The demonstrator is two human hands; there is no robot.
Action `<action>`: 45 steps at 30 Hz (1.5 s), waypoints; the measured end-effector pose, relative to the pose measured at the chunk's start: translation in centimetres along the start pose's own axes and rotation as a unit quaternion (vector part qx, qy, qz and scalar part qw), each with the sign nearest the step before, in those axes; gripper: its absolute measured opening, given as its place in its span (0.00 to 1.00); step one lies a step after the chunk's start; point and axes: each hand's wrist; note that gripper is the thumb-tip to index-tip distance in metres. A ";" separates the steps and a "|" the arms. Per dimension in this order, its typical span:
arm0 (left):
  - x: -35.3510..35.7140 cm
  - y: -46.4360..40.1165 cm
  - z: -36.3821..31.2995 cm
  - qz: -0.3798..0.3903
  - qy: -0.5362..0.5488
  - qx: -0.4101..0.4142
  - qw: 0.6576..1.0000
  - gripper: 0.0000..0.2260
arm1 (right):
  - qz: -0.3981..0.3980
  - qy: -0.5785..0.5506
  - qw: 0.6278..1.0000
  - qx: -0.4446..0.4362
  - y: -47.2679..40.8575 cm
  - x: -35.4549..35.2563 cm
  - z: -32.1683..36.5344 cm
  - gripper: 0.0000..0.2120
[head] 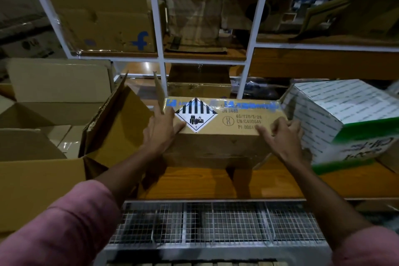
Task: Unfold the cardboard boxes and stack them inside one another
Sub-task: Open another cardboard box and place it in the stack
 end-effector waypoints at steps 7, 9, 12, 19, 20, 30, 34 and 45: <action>-2.1 -0.3 0.3 0.092 -0.091 0.093 0.987 0.52 | 0.161 0.098 0.982 -0.029 -0.3 -3.1 1.1 0.51; -2.6 -0.4 0.4 0.124 -0.108 0.112 0.980 0.59 | 0.193 0.144 0.969 -0.053 -0.4 -3.9 2.2 0.59; -2.2 0.3 0.8 0.178 -0.138 0.153 0.962 0.62 | 0.249 0.216 0.938 -0.109 0.4 -3.8 3.2 0.65; 3.1 5.4 2.0 0.153 -0.188 0.104 0.965 0.29 | 0.238 0.221 0.940 -0.107 5.6 2.2 1.8 0.32; 4.2 5.9 2.5 0.175 -0.171 0.080 0.966 0.26 | 0.248 0.210 0.941 -0.096 6.2 3.4 1.0 0.27; 9.0 4.2 3.9 0.225 -0.204 0.051 0.951 0.20 | 0.242 0.282 0.922 -0.105 4.1 9.0 -0.7 0.23; 9.4 1.9 1.9 0.230 -0.277 0.072 0.930 0.16 | 0.233 0.275 0.925 -0.123 2.6 10.6 -0.6 0.24; 16.7 1.1 -1.6 0.182 -0.131 0.112 0.968 0.30 | 0.196 0.232 0.949 -0.083 0.1 12.9 -1.7 0.26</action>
Point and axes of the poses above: each hand's wrist, its own y-axis away from the middle knuckle, its own x-axis out of the palm, z = x × y, and after that the axes turned 3 degrees about -z, right-handed
